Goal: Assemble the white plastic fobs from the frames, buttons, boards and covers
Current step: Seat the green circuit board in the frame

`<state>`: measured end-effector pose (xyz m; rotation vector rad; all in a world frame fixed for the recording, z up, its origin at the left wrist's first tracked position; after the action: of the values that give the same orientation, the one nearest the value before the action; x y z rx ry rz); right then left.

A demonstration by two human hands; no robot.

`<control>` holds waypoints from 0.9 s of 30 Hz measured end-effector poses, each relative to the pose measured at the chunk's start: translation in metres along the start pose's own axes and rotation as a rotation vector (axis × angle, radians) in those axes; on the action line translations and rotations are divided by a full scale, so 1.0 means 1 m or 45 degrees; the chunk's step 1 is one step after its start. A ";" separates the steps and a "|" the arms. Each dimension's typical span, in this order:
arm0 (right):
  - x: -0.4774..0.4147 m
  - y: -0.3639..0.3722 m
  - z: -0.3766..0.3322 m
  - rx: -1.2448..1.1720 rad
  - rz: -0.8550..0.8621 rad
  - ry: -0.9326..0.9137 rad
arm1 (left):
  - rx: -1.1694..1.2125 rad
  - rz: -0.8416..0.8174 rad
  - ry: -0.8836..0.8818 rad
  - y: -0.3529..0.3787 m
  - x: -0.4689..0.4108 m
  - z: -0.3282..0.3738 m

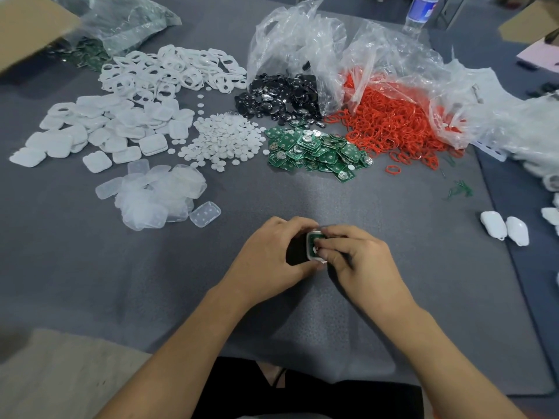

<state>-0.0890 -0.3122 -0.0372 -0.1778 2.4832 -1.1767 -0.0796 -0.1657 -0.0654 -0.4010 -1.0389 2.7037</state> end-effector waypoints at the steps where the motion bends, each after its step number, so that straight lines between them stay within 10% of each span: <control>1: 0.002 0.000 0.000 0.002 0.017 0.000 | 0.004 0.001 0.000 0.000 0.000 0.000; 27: 0.001 0.008 -0.009 0.227 -0.071 -0.073 | -0.005 -0.008 0.008 0.002 0.000 -0.003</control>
<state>-0.0932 -0.3011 -0.0391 -0.2290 2.3233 -1.3879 -0.0788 -0.1652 -0.0684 -0.4062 -1.0425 2.6938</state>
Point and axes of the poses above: each hand's wrist, its own x-axis away from the middle knuckle, its own y-axis out of the palm, z = x × y, the point moved 8 cm from there along -x, towards the middle knuckle, and after that the axes turned 2 degrees about -y, right-handed, at the moved point
